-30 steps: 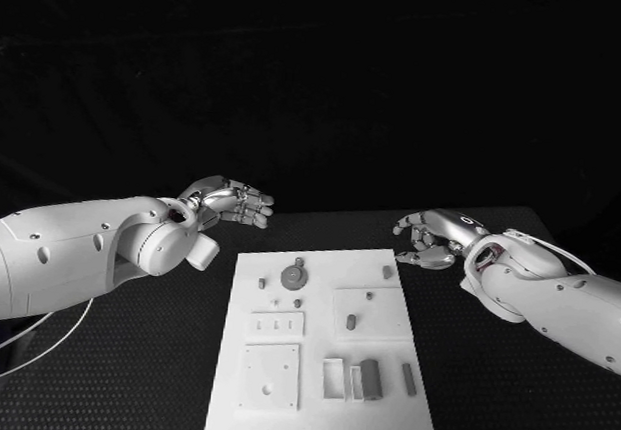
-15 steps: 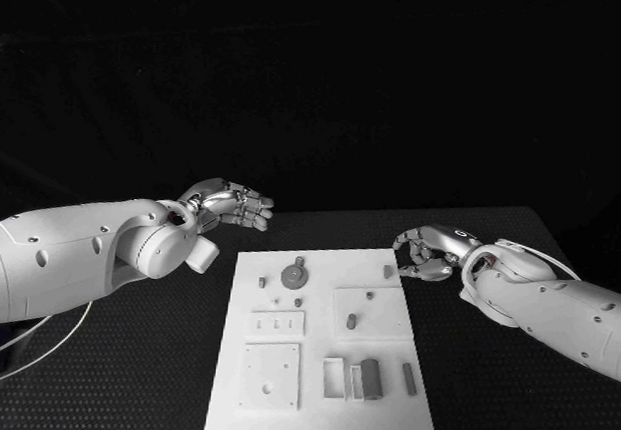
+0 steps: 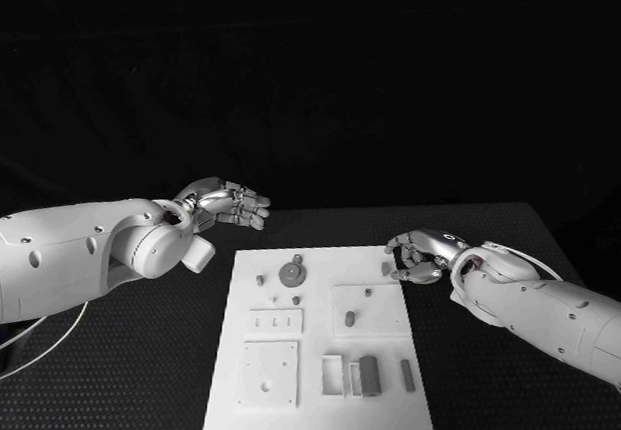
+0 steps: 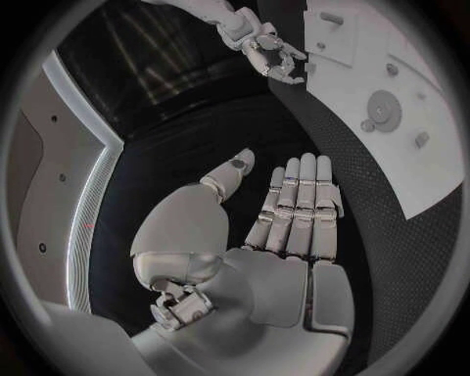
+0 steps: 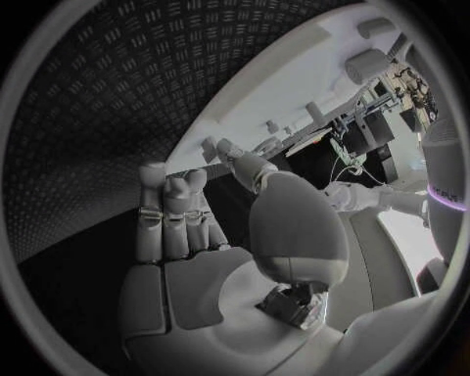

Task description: Assemble the parts on the task board

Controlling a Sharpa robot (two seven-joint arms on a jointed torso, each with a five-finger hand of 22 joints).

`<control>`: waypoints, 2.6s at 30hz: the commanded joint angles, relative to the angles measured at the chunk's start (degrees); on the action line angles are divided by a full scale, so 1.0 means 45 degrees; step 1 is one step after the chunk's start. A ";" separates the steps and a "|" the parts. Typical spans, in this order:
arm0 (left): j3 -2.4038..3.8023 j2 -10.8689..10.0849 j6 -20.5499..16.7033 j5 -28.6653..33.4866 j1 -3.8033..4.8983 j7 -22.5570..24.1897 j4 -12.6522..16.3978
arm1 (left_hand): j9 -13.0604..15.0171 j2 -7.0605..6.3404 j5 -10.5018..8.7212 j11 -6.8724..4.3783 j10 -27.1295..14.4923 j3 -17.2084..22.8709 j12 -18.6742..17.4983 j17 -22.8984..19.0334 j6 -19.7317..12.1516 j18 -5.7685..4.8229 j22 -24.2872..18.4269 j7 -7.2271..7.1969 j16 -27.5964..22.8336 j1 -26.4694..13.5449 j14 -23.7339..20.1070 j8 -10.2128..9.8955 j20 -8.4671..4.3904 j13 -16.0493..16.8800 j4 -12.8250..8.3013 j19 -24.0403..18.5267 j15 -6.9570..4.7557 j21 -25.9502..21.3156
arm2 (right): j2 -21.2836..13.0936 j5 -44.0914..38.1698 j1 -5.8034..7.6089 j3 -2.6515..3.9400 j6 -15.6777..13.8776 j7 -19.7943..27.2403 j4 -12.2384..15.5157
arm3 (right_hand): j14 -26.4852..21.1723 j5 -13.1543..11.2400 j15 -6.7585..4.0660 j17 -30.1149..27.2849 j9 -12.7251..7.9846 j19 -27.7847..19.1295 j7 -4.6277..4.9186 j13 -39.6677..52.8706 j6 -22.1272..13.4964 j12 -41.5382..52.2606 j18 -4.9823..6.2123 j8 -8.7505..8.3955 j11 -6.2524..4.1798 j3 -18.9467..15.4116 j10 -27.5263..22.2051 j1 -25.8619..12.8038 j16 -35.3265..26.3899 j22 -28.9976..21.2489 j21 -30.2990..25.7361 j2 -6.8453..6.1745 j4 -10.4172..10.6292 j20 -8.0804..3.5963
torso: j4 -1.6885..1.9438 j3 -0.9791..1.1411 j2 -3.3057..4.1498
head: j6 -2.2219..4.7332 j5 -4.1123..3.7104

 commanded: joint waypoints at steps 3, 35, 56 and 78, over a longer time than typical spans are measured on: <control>0.0010 0.0025 0.0164 -0.0074 0.0009 0.0108 0.0046 | 0.0020 -0.0104 -0.0077 0.0040 -0.0047 0.0020 -0.0045 0.0015 -0.0090 -0.0127 0.0021 0.0123 -0.0074 0.0015 0.0043 -0.0068 0.0065 0.0018 0.0065 -0.0013 0.0024 -0.0040 | 0.0147 -0.0083 -0.0107 0.0004 0.0589 0.0323 -0.0266 | 0.0017 0.0032 -0.0030 0.0038 0.0064 0.0004 -0.0002 -0.0028 0.0078 0.0110 0.0857 0.0093 -0.0040 -0.0126 0.0006 0.0116 0.0106 0.0256 0.0045 0.0078 -0.0022 0.0026 | -0.0009 -0.0007 -0.0006 | -0.0075 0.0043; 0.0016 0.0007 0.0196 -0.0078 0.0013 0.0087 0.0097 | 0.0031 -0.0110 -0.0077 0.0040 -0.0052 0.0012 -0.0047 0.0030 -0.0095 -0.0129 0.0028 0.0123 -0.0091 0.0005 0.0044 -0.0072 0.0066 0.0026 0.0076 -0.0014 0.0025 -0.0053 | 0.0567 0.0093 -0.0240 0.0004 0.0355 0.0421 -0.0699 | 0.0118 0.0034 -0.0257 0.0136 0.0318 0.0055 -0.0242 -0.0190 0.0857 0.0337 0.0857 0.0529 -0.0274 -0.0376 0.0154 -0.0022 0.0293 0.0263 0.0170 0.0721 -0.0129 -0.0023 | -0.0023 -0.0001 -0.0011 | -0.0220 0.0150; 0.0017 0.0014 0.0197 -0.0079 0.0015 0.0076 0.0091 | 0.0039 -0.0107 -0.0077 0.0040 -0.0053 0.0014 -0.0046 0.0039 -0.0091 -0.0128 0.0033 0.0121 -0.0100 0.0011 0.0046 -0.0070 0.0065 0.0030 0.0078 -0.0014 0.0025 -0.0059 | 0.0709 0.0156 -0.0240 0.0004 0.0307 0.0238 -0.0789 | 0.0246 0.0035 -0.0380 0.0181 0.0516 0.0134 -0.0386 -0.0316 0.1675 0.0447 0.0857 0.0899 -0.0407 -0.0400 0.0308 -0.0238 0.0376 0.0242 0.0220 0.1024 -0.0004 -0.0092 | -0.0035 0.0013 -0.0024 | -0.0298 0.0231; 0.0020 0.0003 0.0268 -0.0106 0.0017 0.0069 0.0104 | 0.0052 -0.0094 -0.0076 0.0034 -0.0041 0.0025 -0.0039 0.0054 -0.0078 -0.0124 0.0042 0.0115 -0.0107 0.0034 0.0059 -0.0063 0.0061 0.0041 0.0074 -0.0003 0.0020 -0.0063 | 0.0817 0.0133 -0.0243 0.0004 -0.0210 -0.0212 -0.0811 | 0.0314 0.0035 -0.0615 0.0193 0.0794 0.0188 -0.0646 -0.0433 0.2360 0.0487 0.0857 0.1214 -0.0653 -0.0329 0.0381 -0.0266 0.0363 0.0245 0.0236 0.1382 0.0006 -0.0145 | -0.0037 0.0023 -0.0028 | -0.0358 0.0221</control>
